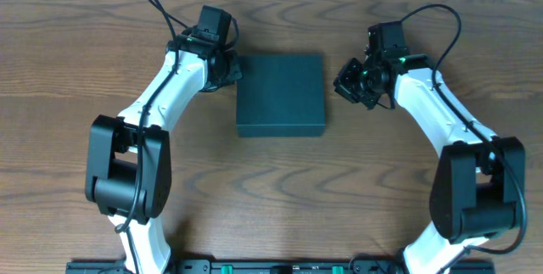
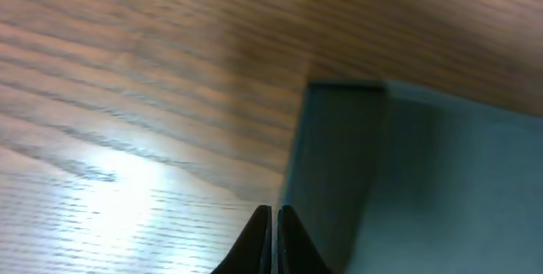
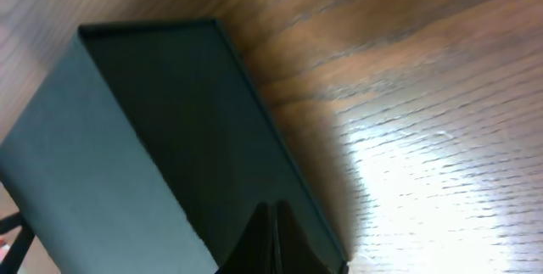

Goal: Pack container

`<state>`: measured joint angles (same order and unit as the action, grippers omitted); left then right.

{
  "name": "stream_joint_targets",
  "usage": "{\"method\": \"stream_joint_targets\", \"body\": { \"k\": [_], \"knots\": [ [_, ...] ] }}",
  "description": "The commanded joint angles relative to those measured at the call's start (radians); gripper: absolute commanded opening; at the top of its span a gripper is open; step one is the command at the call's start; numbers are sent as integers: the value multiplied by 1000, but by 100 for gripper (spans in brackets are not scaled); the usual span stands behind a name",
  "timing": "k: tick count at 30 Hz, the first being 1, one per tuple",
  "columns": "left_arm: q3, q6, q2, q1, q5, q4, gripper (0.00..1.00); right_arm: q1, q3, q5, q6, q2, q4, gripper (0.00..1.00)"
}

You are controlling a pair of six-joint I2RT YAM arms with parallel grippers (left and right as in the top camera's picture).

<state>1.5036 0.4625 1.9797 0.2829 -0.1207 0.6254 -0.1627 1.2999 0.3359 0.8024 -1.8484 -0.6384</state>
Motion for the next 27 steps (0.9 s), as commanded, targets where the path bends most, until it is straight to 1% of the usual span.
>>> {"method": "stream_joint_targets", "body": {
  "k": [1, 13, 21, 27],
  "knots": [
    [4, 17, -5, 20, -10, -2, 6, -30, 9, 19, 8, 9, 2, 2],
    [4, 24, -5, 31, -38, 0, 6, -95, 9, 12, 16, 9, 21, 2],
    [4, 24, -5, 32, -56, 52, 6, -92, 9, 12, 31, 9, -39, 2],
    [4, 24, -5, 32, -56, 91, 6, -79, 9, 3, 11, 9, -13, 2]
  ]
}}
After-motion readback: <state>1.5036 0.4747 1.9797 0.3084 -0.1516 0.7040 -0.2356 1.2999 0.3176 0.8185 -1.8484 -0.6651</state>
